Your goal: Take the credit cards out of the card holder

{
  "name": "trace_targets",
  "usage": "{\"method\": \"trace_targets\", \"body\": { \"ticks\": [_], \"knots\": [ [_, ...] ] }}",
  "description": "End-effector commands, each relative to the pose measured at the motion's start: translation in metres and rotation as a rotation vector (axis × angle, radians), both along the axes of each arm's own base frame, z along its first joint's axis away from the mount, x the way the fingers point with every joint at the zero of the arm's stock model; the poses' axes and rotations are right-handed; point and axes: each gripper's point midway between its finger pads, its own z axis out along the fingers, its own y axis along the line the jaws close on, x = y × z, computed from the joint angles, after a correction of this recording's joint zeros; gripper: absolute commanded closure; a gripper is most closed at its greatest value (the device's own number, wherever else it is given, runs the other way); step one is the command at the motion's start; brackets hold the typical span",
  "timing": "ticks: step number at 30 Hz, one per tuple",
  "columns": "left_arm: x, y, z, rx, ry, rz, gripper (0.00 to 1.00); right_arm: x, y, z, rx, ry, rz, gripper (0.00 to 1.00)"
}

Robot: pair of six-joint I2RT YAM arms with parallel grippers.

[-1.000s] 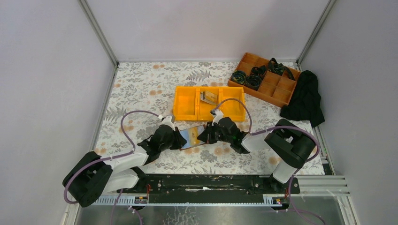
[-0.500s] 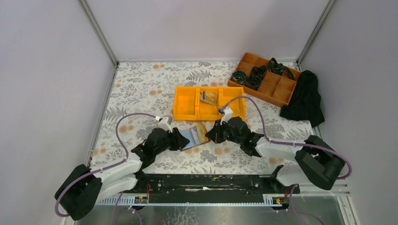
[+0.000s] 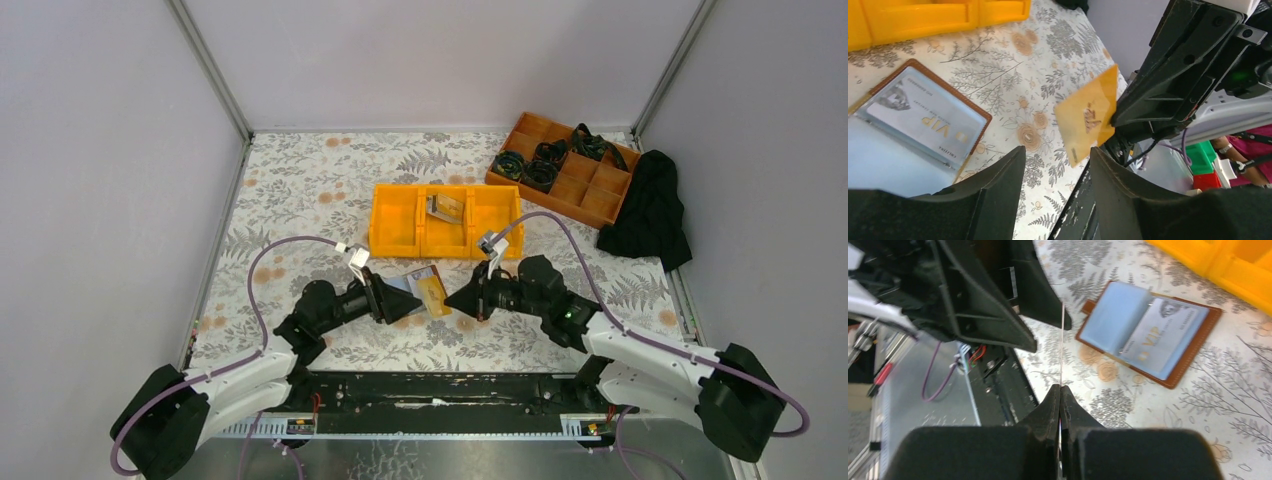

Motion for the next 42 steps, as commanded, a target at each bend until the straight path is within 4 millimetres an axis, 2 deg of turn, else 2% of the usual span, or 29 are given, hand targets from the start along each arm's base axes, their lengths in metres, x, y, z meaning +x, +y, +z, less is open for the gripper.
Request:
{"method": "trace_targets", "body": {
  "ticks": [1,5,10,16,25,31,34,41,42],
  "knots": [
    [-0.009,-0.006,0.031,-0.112,-0.104,-0.069,0.42,-0.028,0.001,0.020,0.073,-0.033,0.149,1.00],
    [-0.013,-0.005,0.037,-0.135,-0.129,-0.077,0.41,-0.042,0.001,0.029,0.110,-0.038,0.212,1.00],
    [-0.023,-0.007,0.053,-0.179,-0.179,-0.132,0.41,-0.048,0.001,0.029,0.120,-0.038,0.244,1.00],
    [-0.029,-0.010,0.058,-0.204,-0.184,-0.174,0.51,-0.051,0.005,0.028,0.130,-0.022,0.282,1.00],
    [-0.036,-0.011,0.053,-0.214,-0.173,-0.215,0.70,-0.048,0.006,0.027,0.131,-0.020,0.271,1.00],
    [-0.039,-0.011,0.054,-0.218,-0.179,-0.226,0.86,-0.046,0.007,0.024,0.123,-0.018,0.262,1.00],
    [-0.039,-0.011,0.055,-0.218,-0.178,-0.229,0.99,-0.046,0.008,0.024,0.122,-0.017,0.263,1.00],
    [-0.038,-0.010,0.056,-0.226,-0.177,-0.215,1.00,-0.036,0.006,0.020,0.106,-0.021,0.202,1.00],
    [-0.037,-0.010,0.056,-0.228,-0.176,-0.210,1.00,-0.035,0.005,0.020,0.106,-0.026,0.192,0.96]
  ]
}}
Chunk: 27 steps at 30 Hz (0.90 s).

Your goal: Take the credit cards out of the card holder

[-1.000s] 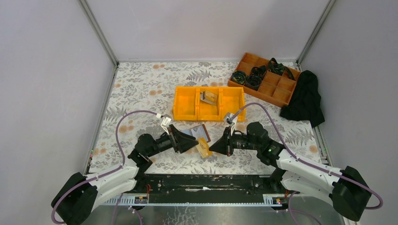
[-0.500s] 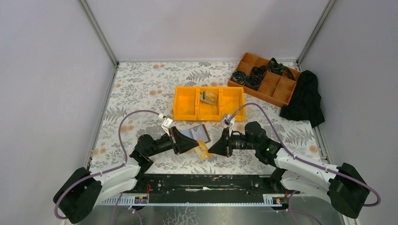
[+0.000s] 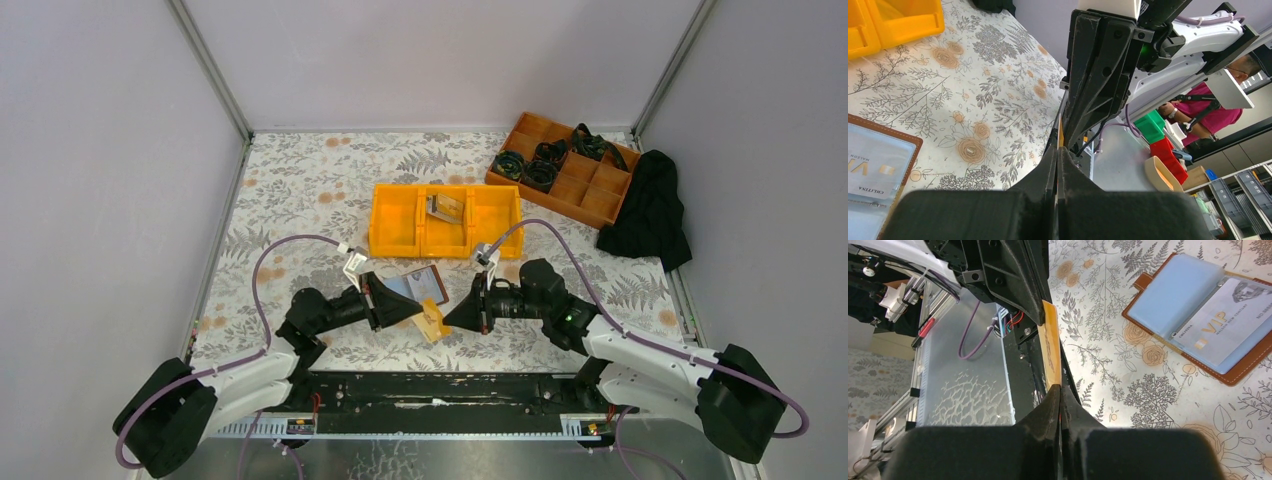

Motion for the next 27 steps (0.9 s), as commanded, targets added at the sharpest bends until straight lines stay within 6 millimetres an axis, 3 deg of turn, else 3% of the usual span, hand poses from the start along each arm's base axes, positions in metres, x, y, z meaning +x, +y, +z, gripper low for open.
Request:
{"method": "trace_targets", "body": {
  "ticks": [1,3,6,7,9,12,14,17,19,21,24,27],
  "knots": [
    [0.000,0.003,0.013,-0.047,-0.048,0.016,1.00,0.015,0.000,0.016,0.046,-0.065,-0.070,0.91],
    [0.005,0.004,0.012,-0.041,-0.034,0.044,1.00,0.020,-0.003,0.018,0.051,-0.081,-0.112,0.80],
    [0.015,0.008,0.009,-0.033,-0.011,0.107,1.00,0.037,-0.016,0.022,0.062,-0.111,-0.253,0.75],
    [0.018,0.009,0.010,-0.035,-0.005,0.129,1.00,0.043,-0.021,0.023,0.068,-0.122,-0.307,0.69],
    [0.024,0.013,0.009,-0.036,0.017,0.178,1.00,0.052,-0.034,0.028,0.096,-0.141,-0.406,0.54],
    [0.048,0.025,-0.002,-0.013,0.123,0.335,1.00,0.058,-0.049,0.034,0.159,-0.141,-0.509,0.21],
    [0.066,0.036,-0.004,0.000,0.172,0.454,1.00,0.061,-0.057,0.037,0.204,-0.135,-0.563,0.10],
    [0.075,0.045,0.011,-0.066,0.188,0.524,1.00,0.061,-0.063,0.035,0.244,-0.128,-0.595,0.08],
    [0.074,0.047,0.027,-0.149,0.180,0.522,1.00,0.059,-0.063,0.037,0.275,-0.120,-0.594,0.13],
    [0.068,0.045,0.043,-0.226,0.158,0.482,1.00,0.055,-0.061,0.040,0.314,-0.118,-0.569,0.26],
    [0.061,0.036,0.060,-0.283,0.145,0.403,1.00,0.046,-0.052,0.048,0.370,-0.126,-0.496,0.54],
    [0.055,0.033,0.068,-0.357,0.174,0.347,1.00,0.038,-0.043,0.055,0.406,-0.132,-0.424,0.60]
  ]
}}
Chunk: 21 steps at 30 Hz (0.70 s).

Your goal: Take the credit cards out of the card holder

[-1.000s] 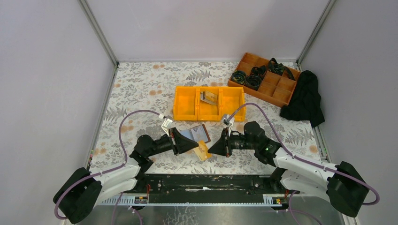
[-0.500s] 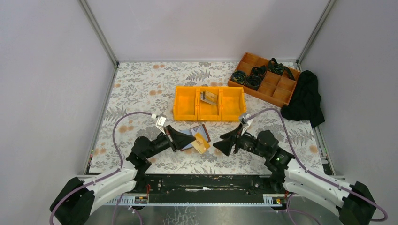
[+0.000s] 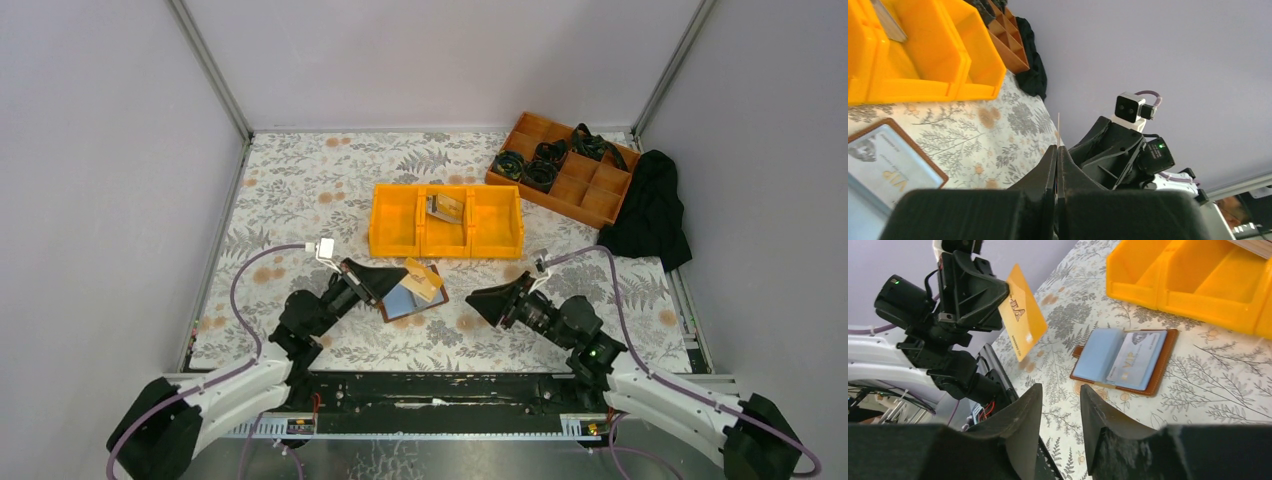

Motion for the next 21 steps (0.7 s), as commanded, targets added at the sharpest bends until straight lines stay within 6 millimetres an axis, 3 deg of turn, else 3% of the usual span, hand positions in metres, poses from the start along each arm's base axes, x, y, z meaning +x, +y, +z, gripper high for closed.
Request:
{"method": "trace_targets", "body": {
  "ticks": [1,9,21],
  "knots": [
    [-0.010,-0.002,0.047,-0.211,-0.074,-0.070,1.00,-0.010,0.013,0.047,0.161,-0.110,0.093,0.60],
    [-0.016,-0.010,0.056,-0.275,-0.098,-0.148,1.00,-0.016,0.026,0.062,0.224,-0.146,0.174,0.49],
    [-0.014,-0.009,0.044,-0.217,-0.098,-0.122,1.00,-0.008,0.044,0.072,0.220,-0.151,0.212,0.50]
  ]
}}
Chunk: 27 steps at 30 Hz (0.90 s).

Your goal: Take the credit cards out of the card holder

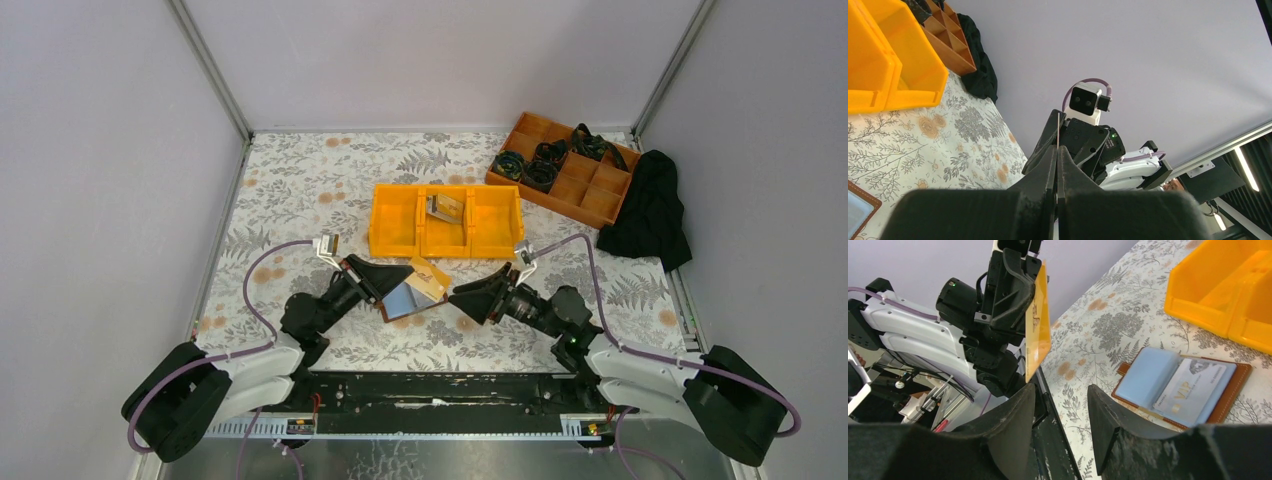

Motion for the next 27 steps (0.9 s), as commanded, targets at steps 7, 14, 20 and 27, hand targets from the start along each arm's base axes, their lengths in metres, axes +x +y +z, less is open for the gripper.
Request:
{"method": "trace_targets", "body": {
  "ticks": [7,14,20,27],
  "knots": [
    [-0.008,0.004,0.007,-0.009,-0.067,-0.006,1.00,0.005,0.019,0.049,0.108,-0.097,0.058,0.51],
    [-0.010,0.005,0.004,-0.008,-0.063,-0.009,1.00,0.005,0.023,0.049,0.122,-0.087,0.078,0.79],
    [-0.010,0.002,0.002,0.006,-0.064,-0.025,1.00,0.005,0.022,0.051,0.128,-0.091,0.074,1.00],
    [-0.026,-0.012,0.000,0.050,-0.117,-0.145,0.99,0.008,0.017,0.051,0.076,-0.116,0.036,1.00]
  ]
}}
